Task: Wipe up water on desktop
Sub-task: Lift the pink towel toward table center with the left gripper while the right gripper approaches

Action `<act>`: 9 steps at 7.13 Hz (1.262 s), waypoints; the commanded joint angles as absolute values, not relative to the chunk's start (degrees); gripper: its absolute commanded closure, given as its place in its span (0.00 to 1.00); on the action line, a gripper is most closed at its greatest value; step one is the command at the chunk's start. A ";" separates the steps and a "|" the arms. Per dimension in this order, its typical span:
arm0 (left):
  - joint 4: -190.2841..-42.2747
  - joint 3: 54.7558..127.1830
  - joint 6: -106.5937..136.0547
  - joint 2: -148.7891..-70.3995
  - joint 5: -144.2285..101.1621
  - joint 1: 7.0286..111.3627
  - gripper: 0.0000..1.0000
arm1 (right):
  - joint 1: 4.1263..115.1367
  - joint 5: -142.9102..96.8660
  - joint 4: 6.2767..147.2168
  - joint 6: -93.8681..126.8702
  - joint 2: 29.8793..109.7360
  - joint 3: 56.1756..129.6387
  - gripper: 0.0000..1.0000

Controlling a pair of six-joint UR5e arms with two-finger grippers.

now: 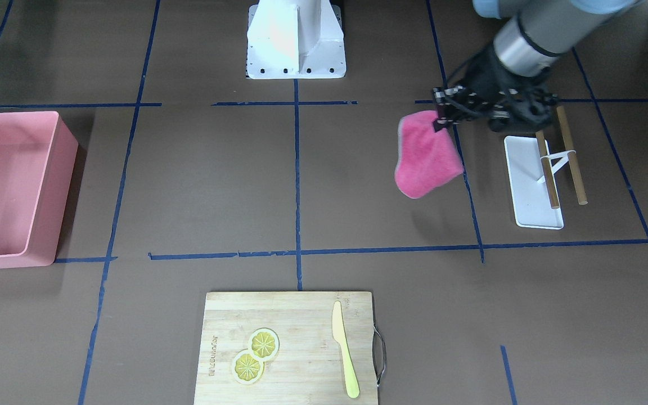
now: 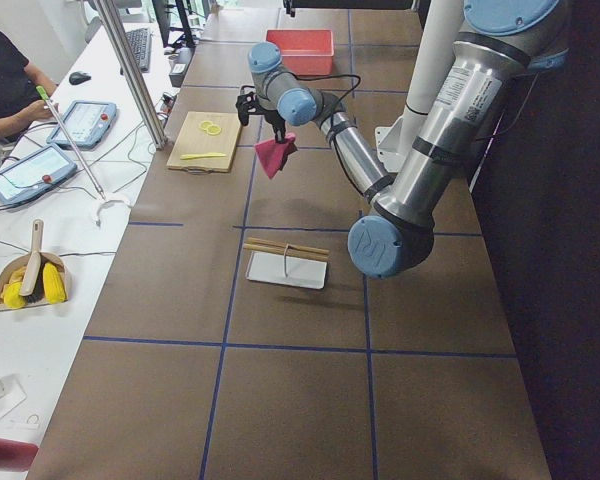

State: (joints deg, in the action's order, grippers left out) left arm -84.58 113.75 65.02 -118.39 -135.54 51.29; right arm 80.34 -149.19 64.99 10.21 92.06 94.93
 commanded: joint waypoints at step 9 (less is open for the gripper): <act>-95.80 92.29 110.62 -140.52 -127.72 40.01 1.00 | 44.85 -115.08 49.13 45.26 77.54 110.74 0.00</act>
